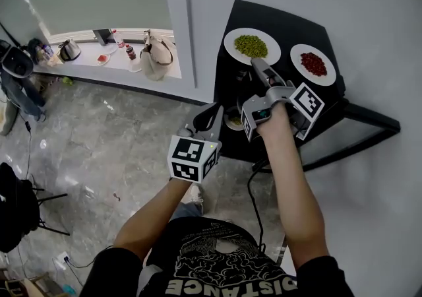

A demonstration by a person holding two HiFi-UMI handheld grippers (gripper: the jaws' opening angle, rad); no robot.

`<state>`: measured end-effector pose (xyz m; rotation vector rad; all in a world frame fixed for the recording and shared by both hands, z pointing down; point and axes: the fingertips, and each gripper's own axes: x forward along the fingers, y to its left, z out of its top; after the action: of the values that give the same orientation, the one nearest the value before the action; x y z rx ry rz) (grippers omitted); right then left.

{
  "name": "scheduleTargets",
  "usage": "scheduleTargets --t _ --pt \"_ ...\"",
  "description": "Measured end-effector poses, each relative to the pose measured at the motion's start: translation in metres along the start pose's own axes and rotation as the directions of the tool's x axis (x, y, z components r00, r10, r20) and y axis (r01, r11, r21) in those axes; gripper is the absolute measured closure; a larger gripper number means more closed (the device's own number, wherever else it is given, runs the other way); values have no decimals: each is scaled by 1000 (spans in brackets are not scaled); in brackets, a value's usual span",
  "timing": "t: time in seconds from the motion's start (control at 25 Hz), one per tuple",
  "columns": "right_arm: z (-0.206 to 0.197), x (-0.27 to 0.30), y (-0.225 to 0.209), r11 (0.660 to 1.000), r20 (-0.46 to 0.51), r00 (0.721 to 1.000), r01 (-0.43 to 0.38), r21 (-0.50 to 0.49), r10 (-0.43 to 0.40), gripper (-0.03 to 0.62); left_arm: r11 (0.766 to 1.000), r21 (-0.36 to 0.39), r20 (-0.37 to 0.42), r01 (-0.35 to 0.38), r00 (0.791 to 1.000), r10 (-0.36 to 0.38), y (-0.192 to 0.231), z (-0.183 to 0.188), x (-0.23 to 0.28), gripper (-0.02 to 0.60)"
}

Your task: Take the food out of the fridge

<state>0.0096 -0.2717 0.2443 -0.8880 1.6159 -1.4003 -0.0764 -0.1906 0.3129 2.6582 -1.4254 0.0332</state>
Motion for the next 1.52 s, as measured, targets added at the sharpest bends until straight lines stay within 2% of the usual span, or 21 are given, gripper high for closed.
scheduleTargets --t 0.24,0.32,0.4,0.48,0.52,0.6,0.64,0.72,0.84,1.04,1.12,1.2,1.4,1.52 --pt "-4 -35 8 984 -33 998 -50 -171 45 521 1000 7 -27 -20 999 20 -7 -1 -2 580" --pt "-2 -53 9 966 -35 999 -47 -254 40 521 1000 20 -34 -21 999 21 -14 0 -3 580" --pt "-1 -71 9 927 -36 999 -33 -375 21 522 1000 19 -30 -11 999 11 -22 1 -5 580" --pt "-1 -89 5 847 -37 999 7 -531 -31 522 1000 13 -33 2 999 -2 -33 0 -7 580" --pt "-1 -97 1 789 -33 997 36 -613 -70 522 1000 14 -38 9 999 -8 -40 -2 -7 580" --pt "-3 -114 -8 653 -15 989 83 -753 -144 531 1000 20 -49 24 999 -23 -54 -4 -8 580" --pt "-5 -121 -12 588 -7 985 98 -803 -174 540 999 21 -53 31 998 -30 -61 -6 -9 580" --pt "-9 -135 -22 479 4 974 114 -870 -225 556 999 20 -60 42 997 -40 -74 -9 -10 580" --pt "-14 -155 -35 357 20 960 124 -926 -281 563 999 29 -76 45 996 -43 -92 -17 -12 580" --pt "-20 -181 -46 187 47 942 115 -976 -332 566 998 34 -86 54 995 -51 -117 -26 -16 580" --pt "-22 -189 -48 150 53 938 110 -982 -342 566 998 34 -87 58 995 -55 -124 -27 -17 580" --pt "-23 -195 -51 132 56 936 108 -985 -347 566 997 36 -89 63 994 -59 -131 -30 -18 581" --pt "-22 -204 -57 127 57 932 109 -986 -359 566 996 42 -100 73 993 -68 -142 -36 -20 581" --pt "-21 -207 -60 135 55 931 111 -985 -362 566 997 38 -97 69 993 -65 -144 -38 -20 581"
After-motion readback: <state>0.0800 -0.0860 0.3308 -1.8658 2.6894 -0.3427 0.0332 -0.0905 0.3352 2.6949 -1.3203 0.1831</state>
